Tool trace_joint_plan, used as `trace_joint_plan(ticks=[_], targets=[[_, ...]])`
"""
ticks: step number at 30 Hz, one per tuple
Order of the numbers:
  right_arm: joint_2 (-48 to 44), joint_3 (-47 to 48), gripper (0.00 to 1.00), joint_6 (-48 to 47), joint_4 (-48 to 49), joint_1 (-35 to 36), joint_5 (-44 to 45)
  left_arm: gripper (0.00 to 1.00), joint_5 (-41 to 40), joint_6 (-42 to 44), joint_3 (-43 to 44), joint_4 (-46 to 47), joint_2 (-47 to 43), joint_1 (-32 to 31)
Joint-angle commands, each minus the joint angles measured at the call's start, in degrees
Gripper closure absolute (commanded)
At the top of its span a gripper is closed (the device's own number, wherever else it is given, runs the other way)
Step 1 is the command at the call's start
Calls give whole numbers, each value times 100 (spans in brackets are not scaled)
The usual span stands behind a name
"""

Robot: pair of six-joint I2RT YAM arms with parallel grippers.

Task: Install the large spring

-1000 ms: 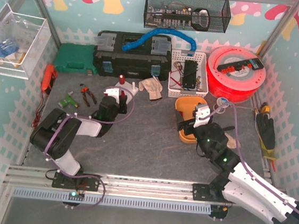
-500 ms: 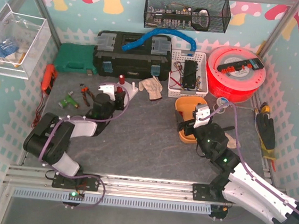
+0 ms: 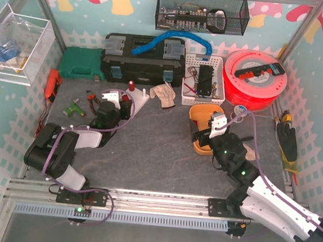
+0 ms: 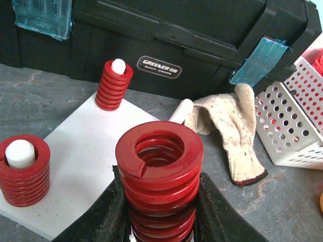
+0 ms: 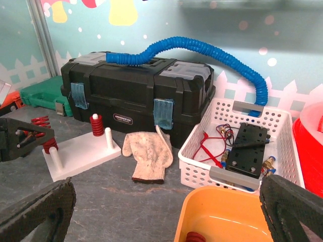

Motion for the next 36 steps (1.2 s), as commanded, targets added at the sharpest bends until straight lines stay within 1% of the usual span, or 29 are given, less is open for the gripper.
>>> trace_joint_plan(ticks=[1,16,22,27,31,36], targets=[[-70,-49,1,-70,163,-30,-39,100,80,-82,-35,171,103,45],[-32,-45,1,-79,166,-39,-73,99,-35,1,-32,276,381,-4],[-35,-41,1,-71,168,-50,-88,97,-585,98,-127,373,454,-348],[-111,-63,1,-62,167,-57,-117,97,-790,48,-158,524,647,-462],[-185,-73,1,-53,170,-65,-131,97,-1398,-14,-152,466,645,-629],[-242,-83,1,-52,159,-65,-141,96,-1339,-1,-136,611,595,-632]])
